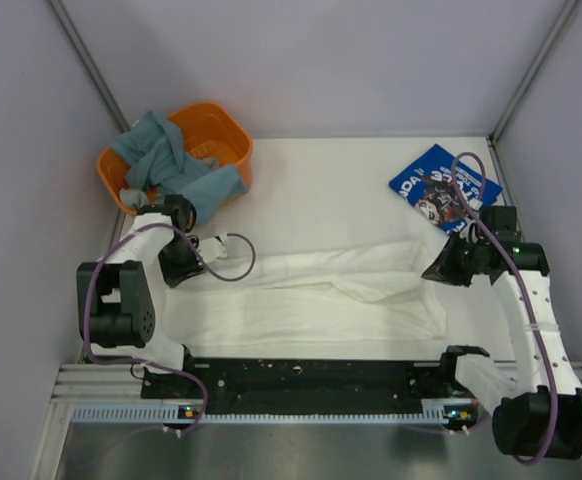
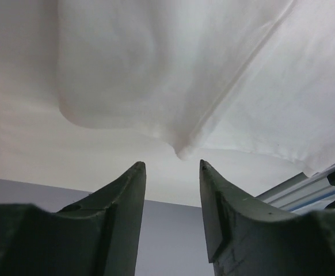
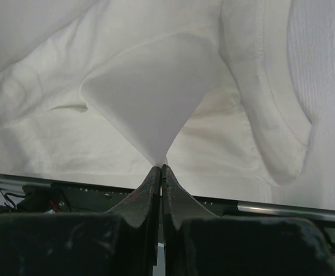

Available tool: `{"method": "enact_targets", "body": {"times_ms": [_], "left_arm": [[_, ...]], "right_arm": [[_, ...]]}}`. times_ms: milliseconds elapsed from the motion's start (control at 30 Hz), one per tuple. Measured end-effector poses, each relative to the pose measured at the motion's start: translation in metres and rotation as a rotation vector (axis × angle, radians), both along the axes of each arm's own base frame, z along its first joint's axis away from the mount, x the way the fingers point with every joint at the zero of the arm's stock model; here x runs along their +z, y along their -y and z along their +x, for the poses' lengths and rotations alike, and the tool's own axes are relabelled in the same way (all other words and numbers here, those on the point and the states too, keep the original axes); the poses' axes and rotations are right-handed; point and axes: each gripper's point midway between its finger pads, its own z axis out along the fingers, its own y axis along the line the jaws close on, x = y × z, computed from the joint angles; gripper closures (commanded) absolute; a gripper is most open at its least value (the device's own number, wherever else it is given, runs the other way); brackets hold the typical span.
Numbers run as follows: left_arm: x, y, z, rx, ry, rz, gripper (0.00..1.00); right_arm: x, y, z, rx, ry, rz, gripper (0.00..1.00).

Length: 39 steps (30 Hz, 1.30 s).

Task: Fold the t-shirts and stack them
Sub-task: Fold the other side of the tshirt into a rectangle

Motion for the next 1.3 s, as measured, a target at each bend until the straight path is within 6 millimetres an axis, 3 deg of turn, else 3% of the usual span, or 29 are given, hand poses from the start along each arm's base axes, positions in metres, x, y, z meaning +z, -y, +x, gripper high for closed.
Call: {"method": "enact_targets", "body": {"times_ms": [100,233,300,433,533,600,767,933,1067,1200,1300], "left_arm": [[0.008,0.014,0.006,-0.024,0.011,-0.024,0.5],[0.034,0.061,0.029,-0.104,0.102,-0.116,0.51],[0.052,0.092,0.038,-0.159,0.162,-0.181,0.51],[0.093,0.179,0.043,-0.307,0.266,-0.375,0.51],[0.112,0.248,0.027,-0.422,0.272,-0.53,0.52],[0.117,0.284,0.015,-0.478,0.251,-0.603,0.52],[0.1,0.366,-0.02,-0.624,0.153,-0.692,0.55],[0.068,0.429,-0.06,-0.777,0.067,-0.716,0.66],[0.047,0.461,-0.08,-0.848,0.016,-0.735,0.64],[0.031,0.48,-0.075,-0.875,0.026,-0.742,0.6],[0.014,0.482,-0.069,-0.892,0.029,-0.714,0.6]], "right_arm": [[0.0,-0.001,0.007,-0.002,0.012,0.007,1.0],[-0.003,-0.001,0.019,-0.005,0.017,0.015,1.0],[-0.006,-0.001,0.027,-0.008,0.016,0.018,1.0],[-0.017,0.001,0.047,-0.02,0.003,0.023,1.0],[-0.029,0.003,0.062,-0.029,-0.014,0.02,1.0],[-0.038,0.004,0.072,-0.036,-0.024,0.02,1.0],[-0.054,0.006,0.09,-0.047,-0.037,0.02,1.0],[-0.065,0.008,0.099,-0.052,-0.045,0.017,1.0],[-0.071,0.009,0.104,-0.054,-0.05,0.017,1.0],[-0.07,0.009,0.107,-0.053,-0.038,0.016,1.0],[-0.07,0.009,0.107,-0.052,-0.035,0.016,1.0]]}}
